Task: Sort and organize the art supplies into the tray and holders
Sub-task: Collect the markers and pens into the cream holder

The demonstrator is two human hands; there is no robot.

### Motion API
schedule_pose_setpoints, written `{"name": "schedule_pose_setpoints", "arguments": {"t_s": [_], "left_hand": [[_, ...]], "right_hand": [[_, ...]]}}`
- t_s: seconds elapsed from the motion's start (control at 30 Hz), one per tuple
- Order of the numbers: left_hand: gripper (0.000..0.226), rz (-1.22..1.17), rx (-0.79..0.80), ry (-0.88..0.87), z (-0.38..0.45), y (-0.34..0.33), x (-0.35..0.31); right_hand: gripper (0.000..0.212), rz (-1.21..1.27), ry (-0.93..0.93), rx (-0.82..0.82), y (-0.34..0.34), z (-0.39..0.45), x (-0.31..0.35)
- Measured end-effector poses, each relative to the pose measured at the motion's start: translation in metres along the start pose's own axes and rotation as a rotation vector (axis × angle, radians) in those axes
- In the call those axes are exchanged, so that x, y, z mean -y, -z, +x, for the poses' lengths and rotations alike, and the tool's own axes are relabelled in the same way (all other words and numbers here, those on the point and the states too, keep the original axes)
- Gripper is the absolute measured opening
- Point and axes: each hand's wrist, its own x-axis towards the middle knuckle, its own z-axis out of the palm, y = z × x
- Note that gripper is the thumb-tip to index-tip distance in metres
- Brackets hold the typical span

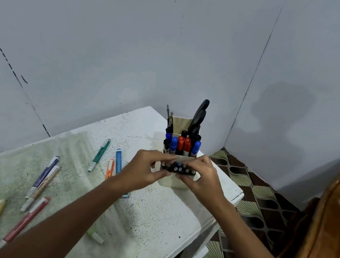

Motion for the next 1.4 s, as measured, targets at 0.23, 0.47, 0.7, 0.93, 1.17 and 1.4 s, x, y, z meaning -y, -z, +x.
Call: {"name": "schedule_pose_setpoints", "arguments": {"t_s": [0.23, 0.47, 0.7, 0.93, 1.17, 1.4], "left_hand": [[0.024, -0.001, 0.003, 0.028, 0.004, 0.004, 0.001], [0.034, -0.071, -0.003, 0.122, -0.002, 0.009, 0.001], [0.028, -0.087, -0.086, 0.062, -0.001, 0.005, -0.006], [0.044, -0.069, -0.065, 0.028, -0.004, 0.003, -0.004], [0.056, -0.038, -0.002, 0.026, 0.002, -0.006, -0.005], [0.032, -0.036, 0.043, 0.084, 0.009, -0.001, -0.01]], "right_hand": [[0.028, -0.003, -0.013, -0.018, -0.001, 0.0, 0.0], [0.042, 0.088, -0.09, 0.041, -0.002, 0.0, 0.005], [0.025, 0.098, -0.094, -0.015, -0.009, 0.004, 0.009], [0.039, 0.112, -0.108, 0.019, -0.003, -0.002, 0.004], [0.034, 0.102, -0.122, -0.043, -0.002, -0.004, 0.002], [0.027, 0.121, -0.092, -0.048, -0.005, -0.003, 0.004]]}}
